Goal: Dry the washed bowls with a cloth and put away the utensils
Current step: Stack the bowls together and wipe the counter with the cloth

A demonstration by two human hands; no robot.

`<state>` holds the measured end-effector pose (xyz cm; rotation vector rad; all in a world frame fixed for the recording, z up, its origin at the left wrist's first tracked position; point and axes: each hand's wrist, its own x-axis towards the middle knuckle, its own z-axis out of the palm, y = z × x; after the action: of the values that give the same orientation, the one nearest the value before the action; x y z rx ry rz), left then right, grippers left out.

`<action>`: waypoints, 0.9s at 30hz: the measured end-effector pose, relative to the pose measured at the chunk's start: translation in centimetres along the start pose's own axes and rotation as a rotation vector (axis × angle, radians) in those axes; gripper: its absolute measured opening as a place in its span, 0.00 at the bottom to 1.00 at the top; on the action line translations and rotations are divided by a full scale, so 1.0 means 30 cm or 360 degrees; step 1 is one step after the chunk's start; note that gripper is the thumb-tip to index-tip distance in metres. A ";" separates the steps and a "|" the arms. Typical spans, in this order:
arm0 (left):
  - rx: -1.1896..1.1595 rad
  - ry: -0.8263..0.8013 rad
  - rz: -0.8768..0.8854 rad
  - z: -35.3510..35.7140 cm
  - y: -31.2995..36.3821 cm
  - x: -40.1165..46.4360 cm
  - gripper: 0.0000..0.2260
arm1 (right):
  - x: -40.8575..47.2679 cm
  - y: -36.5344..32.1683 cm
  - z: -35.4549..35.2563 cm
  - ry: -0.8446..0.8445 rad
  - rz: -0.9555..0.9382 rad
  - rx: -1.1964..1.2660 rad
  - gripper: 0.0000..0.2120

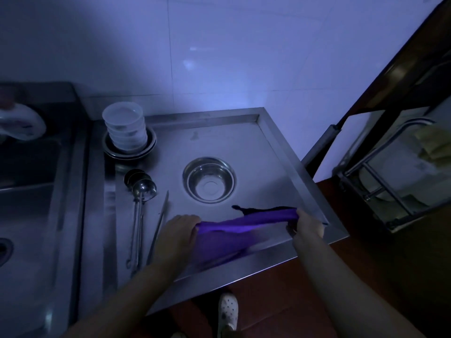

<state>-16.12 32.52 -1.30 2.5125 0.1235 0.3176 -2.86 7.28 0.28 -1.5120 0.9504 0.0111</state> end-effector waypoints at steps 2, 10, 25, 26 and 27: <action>0.0025 -0.0078 0.0147 -0.056 0.052 0.026 0.13 | 0.000 -0.013 -0.018 0.0026 0.0067 -0.0028 0.11; 0.0314 -0.0411 0.0898 -0.085 0.211 0.114 0.08 | -0.085 -0.122 0.026 -0.0906 -0.0407 -0.0672 0.07; -0.0311 -0.0174 0.0326 0.004 0.594 0.491 0.09 | 0.011 -0.522 -0.105 -0.1433 -0.1428 -0.0442 0.10; -0.0315 -0.0174 0.0314 0.018 0.622 0.514 0.11 | 0.044 -0.529 -0.129 -0.1352 -0.1656 -0.0428 0.10; -0.0326 -0.0162 0.0301 0.031 0.649 0.536 0.13 | 0.079 -0.528 -0.153 -0.1296 -0.1876 -0.0449 0.09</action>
<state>0.00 18.64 12.37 2.3343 -0.1800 0.2634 5.10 0.13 13.04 -1.8872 -0.6661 -0.0844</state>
